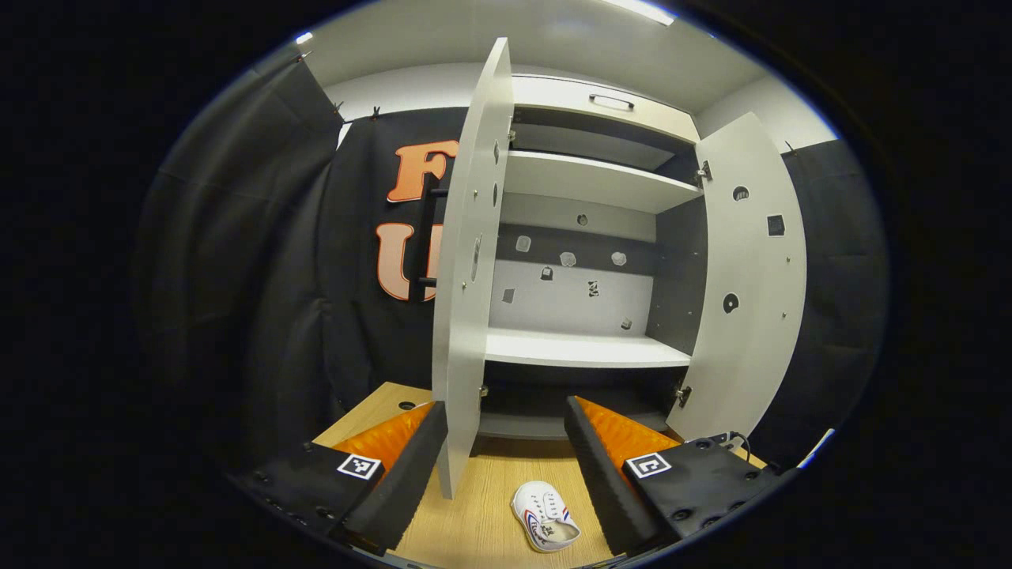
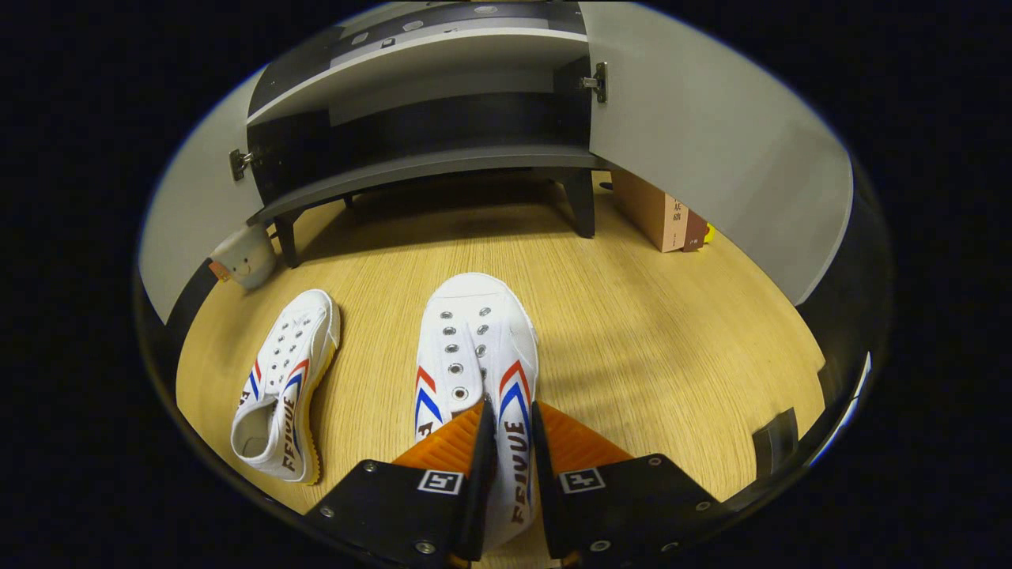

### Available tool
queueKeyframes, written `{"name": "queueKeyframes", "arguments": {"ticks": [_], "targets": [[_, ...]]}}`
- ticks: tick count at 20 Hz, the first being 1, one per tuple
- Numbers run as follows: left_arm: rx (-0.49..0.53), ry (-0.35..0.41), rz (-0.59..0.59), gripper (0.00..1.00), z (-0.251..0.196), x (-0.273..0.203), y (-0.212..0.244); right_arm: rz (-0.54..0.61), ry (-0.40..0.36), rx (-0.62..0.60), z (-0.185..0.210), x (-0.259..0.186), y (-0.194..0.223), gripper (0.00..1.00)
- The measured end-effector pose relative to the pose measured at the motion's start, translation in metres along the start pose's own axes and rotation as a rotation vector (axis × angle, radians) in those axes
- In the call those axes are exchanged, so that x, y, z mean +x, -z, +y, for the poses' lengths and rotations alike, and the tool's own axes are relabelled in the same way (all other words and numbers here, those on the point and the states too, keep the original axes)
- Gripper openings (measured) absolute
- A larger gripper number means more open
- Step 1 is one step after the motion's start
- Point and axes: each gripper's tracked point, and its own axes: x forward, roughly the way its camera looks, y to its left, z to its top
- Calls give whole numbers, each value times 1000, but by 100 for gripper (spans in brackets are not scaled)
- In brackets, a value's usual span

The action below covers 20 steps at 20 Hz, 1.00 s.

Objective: Grab one shoe with the right hand and put it into the shoe cabinet, grab the other shoe with the left hand and put it into the shoe cabinet; then close the right door with the right hand and the left door with the left hand.

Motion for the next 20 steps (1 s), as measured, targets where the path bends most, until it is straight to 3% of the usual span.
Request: {"name": "queueKeyframes", "arguments": {"ticks": [3, 6, 11, 20], "targets": [[5, -5, 1, 96, 1, -2, 1, -6, 23, -14, -4, -2, -6, 1], [20, -8, -12, 96, 4, -5, -5, -53, 42, -58, -6, -27, -34, 0], [14, -6, -24, 97, 10, -6, -5, -168, -19, -69, 31, -61, -92, 0], [12, -17, -24, 97, 22, -4, 0, -387, -123, -46, 80, -132, -248, 0]]}}
